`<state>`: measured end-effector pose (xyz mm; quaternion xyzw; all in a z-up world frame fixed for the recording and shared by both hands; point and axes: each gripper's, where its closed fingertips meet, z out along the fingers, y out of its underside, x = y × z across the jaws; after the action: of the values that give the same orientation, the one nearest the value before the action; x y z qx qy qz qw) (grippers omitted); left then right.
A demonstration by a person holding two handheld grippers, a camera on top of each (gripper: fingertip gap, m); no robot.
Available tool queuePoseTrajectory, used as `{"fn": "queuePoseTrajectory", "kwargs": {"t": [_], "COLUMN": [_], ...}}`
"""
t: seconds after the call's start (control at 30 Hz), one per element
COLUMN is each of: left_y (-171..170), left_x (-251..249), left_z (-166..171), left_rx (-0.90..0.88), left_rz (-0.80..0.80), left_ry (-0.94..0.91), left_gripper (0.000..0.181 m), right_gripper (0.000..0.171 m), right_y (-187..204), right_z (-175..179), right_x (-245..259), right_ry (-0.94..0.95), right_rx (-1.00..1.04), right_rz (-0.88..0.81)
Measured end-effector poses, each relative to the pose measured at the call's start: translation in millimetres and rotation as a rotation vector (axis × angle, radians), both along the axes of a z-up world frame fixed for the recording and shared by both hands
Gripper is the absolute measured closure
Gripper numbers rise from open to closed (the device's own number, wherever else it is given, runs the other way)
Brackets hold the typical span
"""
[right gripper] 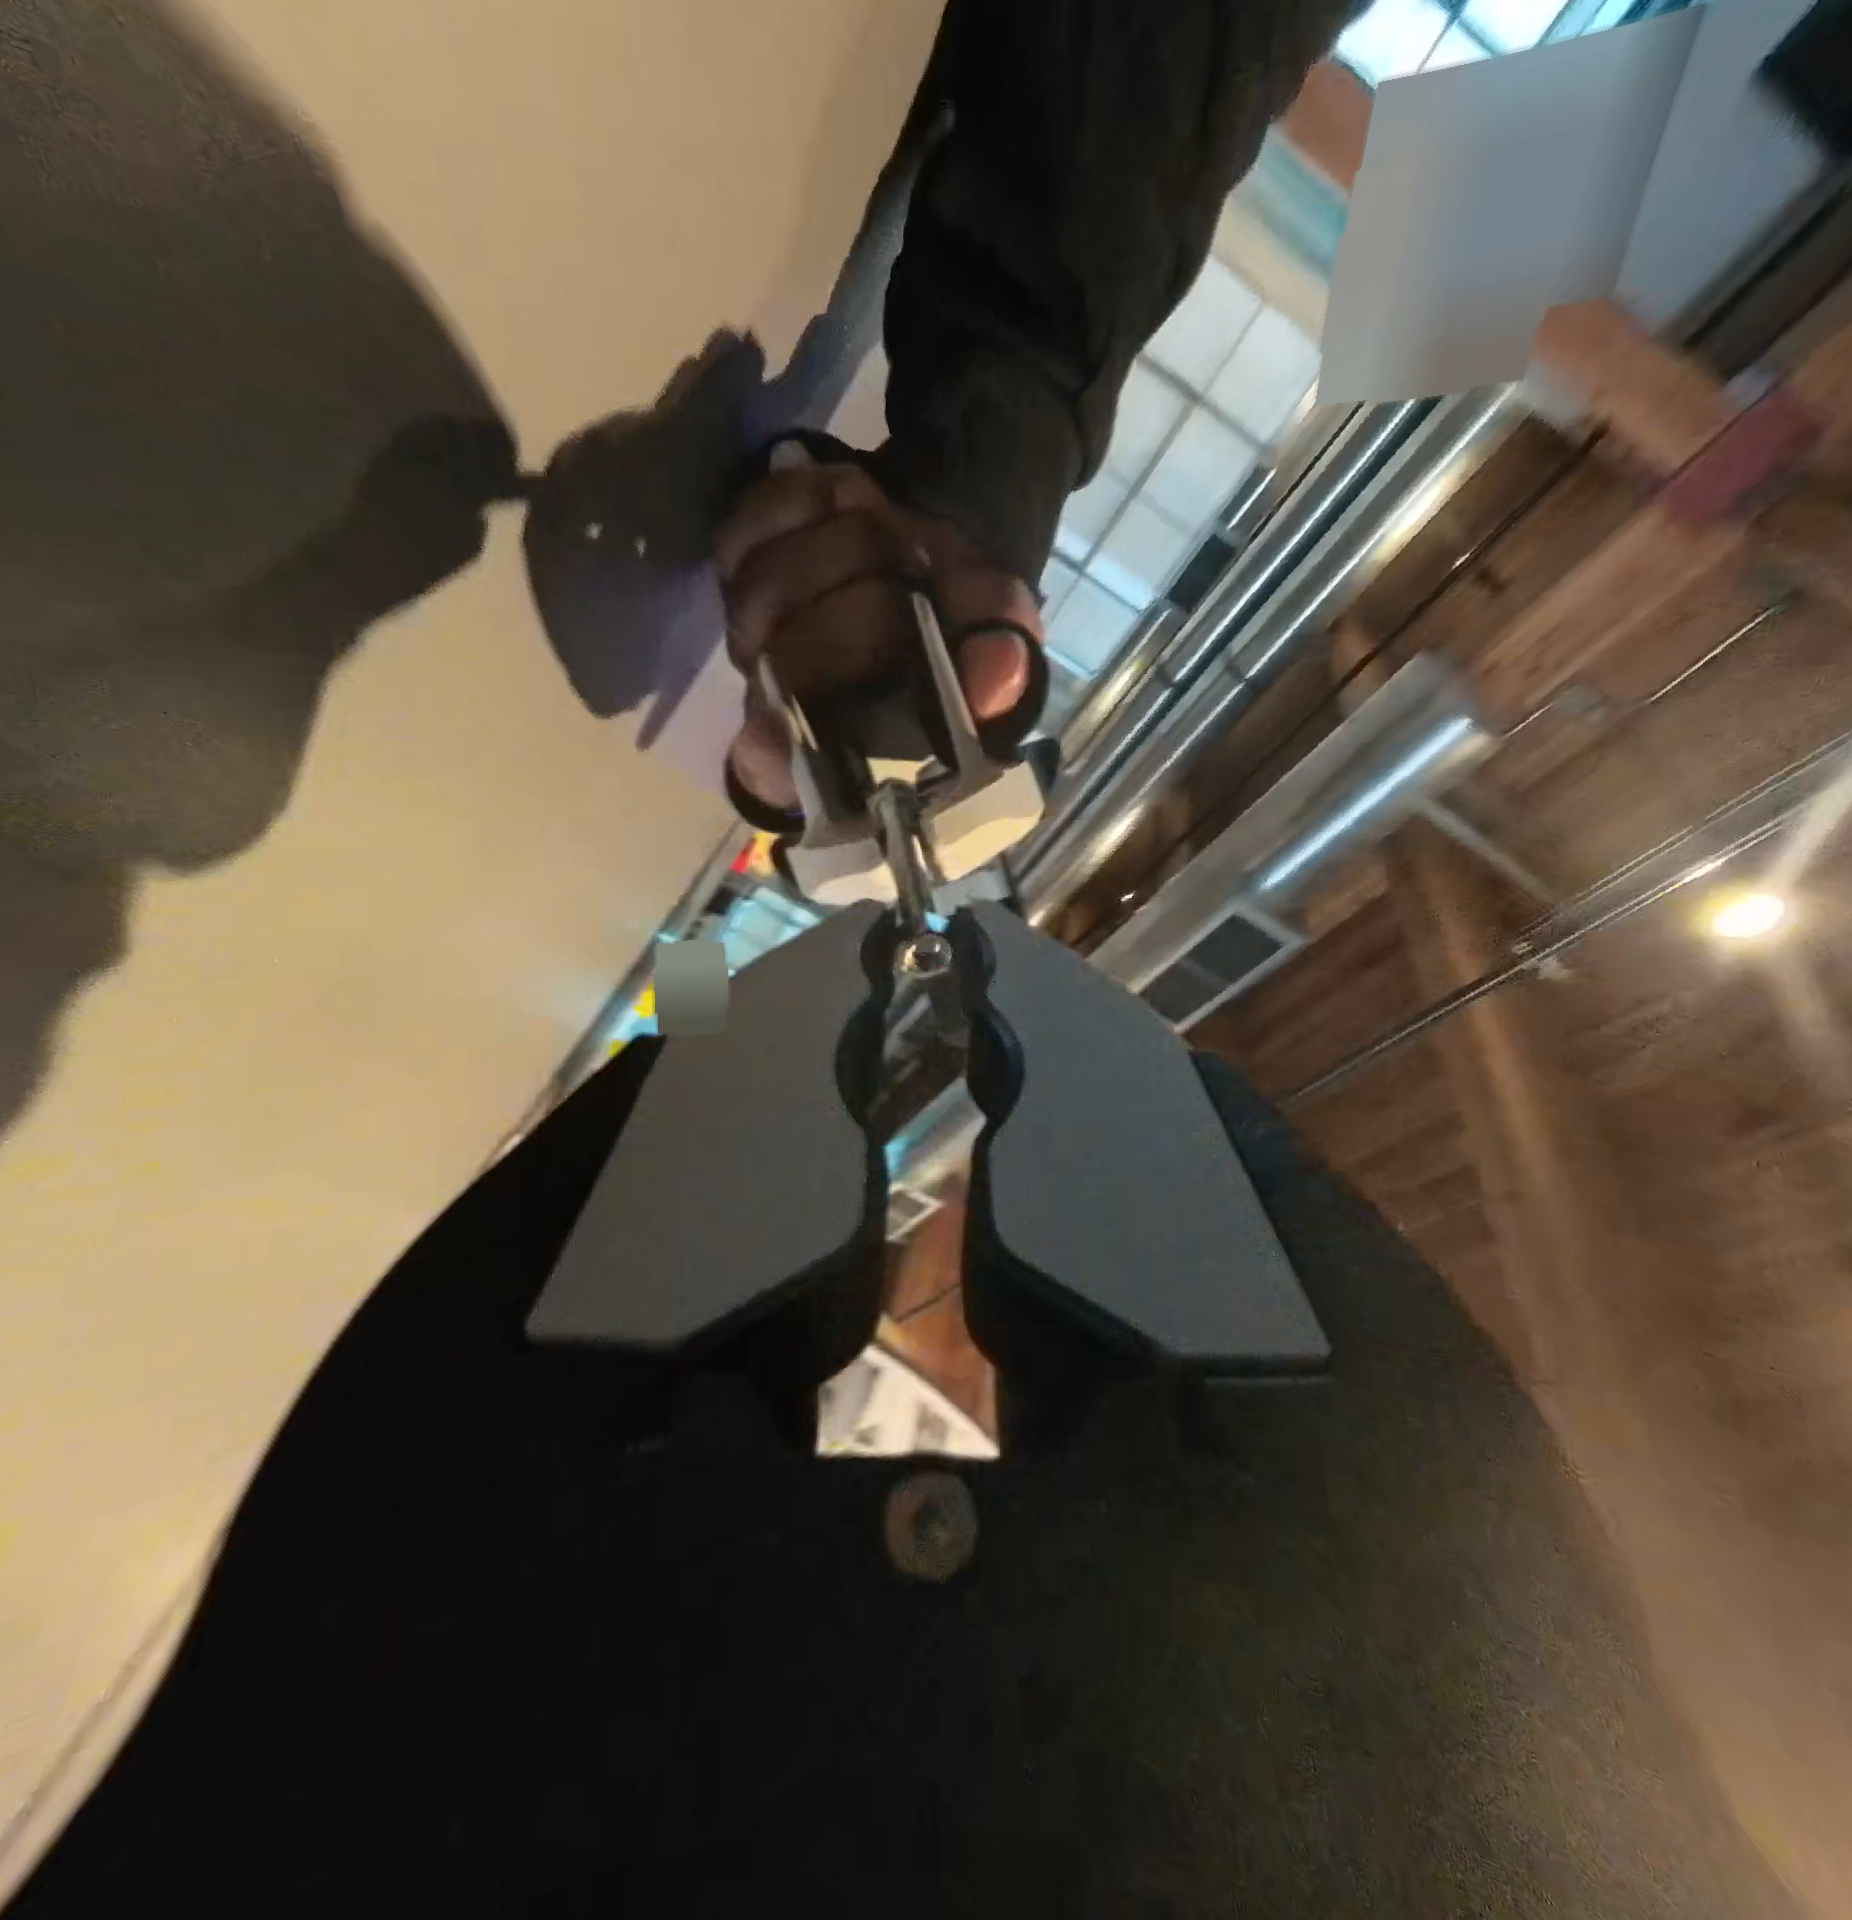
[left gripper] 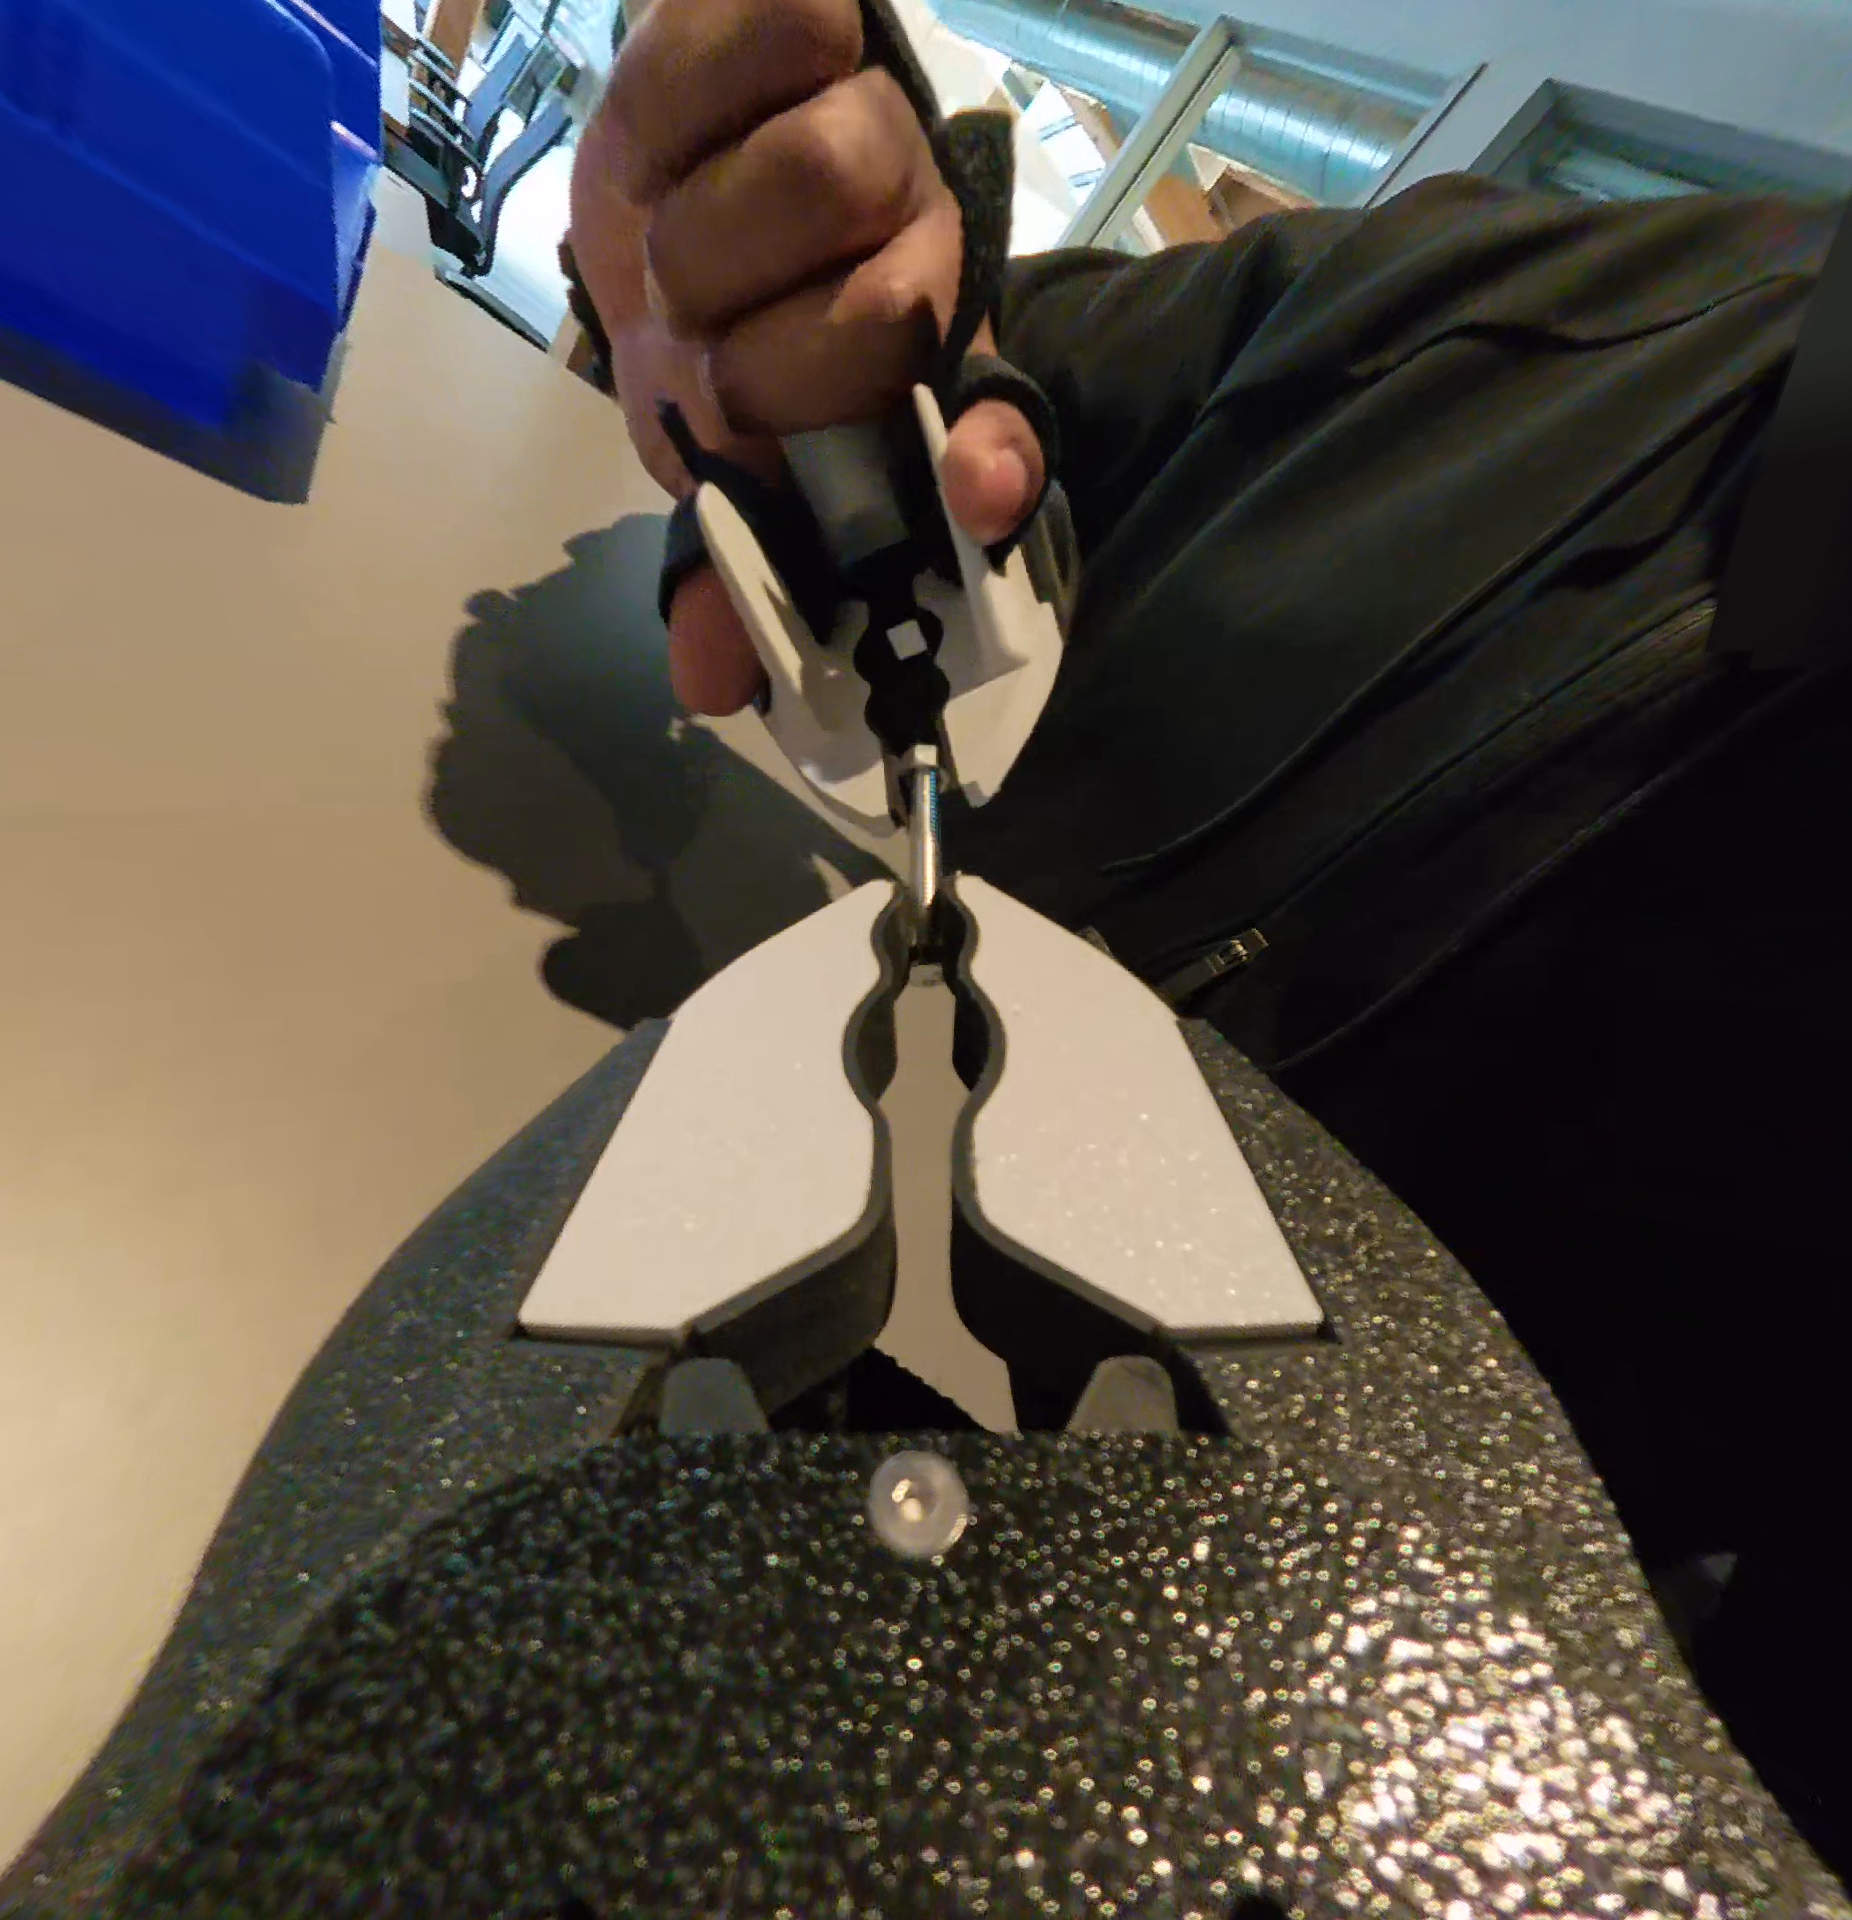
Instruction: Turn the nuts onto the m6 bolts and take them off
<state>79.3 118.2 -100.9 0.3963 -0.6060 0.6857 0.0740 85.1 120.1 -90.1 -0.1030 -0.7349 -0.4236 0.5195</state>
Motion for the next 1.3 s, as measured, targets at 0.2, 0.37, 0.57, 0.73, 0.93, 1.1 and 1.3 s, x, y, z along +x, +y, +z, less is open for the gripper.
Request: {"fn": "queuePoseTrajectory", "kwargs": {"t": [0.2,0.37,0.57,0.73,0.93,1.1,1.3], "left_y": [-8.1,-10.3,-9.2,-7.7,0.3,16.5,54.9], "left_x": [3.2,11.2,12.8,15.4,19.8,26.3,36.5], "left_z": [14.2,15.4,18.0,22.1,25.9,25.4,8.7], "left_rx": [-0.138,-0.182,-0.209,-0.256,-0.229,-0.185,0.24], "left_rz": [-0.029,0.0,0.022,0.036,0.107,0.209,0.458], "left_ry": [0.003,0.031,0.03,0.033,-0.028,-0.073,-0.233], "left_gripper": [0.176,0.176,0.177,0.177,0.176,0.177,0.177], "right_gripper": [0.161,0.161,0.161,0.16,0.15,0.125,0.131], "right_y": [-9.7,-11.5,-10.5,-7.6,3.3,17.1,29.9], "right_z": [16.4,16.8,19.5,24.0,30.9,30.7,10.0], "right_x": [1.3,9.5,11.2,14.2,18.5,30.1,44.7], "right_ry": [-0.109,-0.198,-0.156,-0.136,0.015,0.267,0.784], "right_rx": [0.148,0.16,0.182,0.182,0.188,0.048,-0.457], "right_rz": [0.091,0.123,0.09,0.071,-0.002,-0.123,-0.298]}}
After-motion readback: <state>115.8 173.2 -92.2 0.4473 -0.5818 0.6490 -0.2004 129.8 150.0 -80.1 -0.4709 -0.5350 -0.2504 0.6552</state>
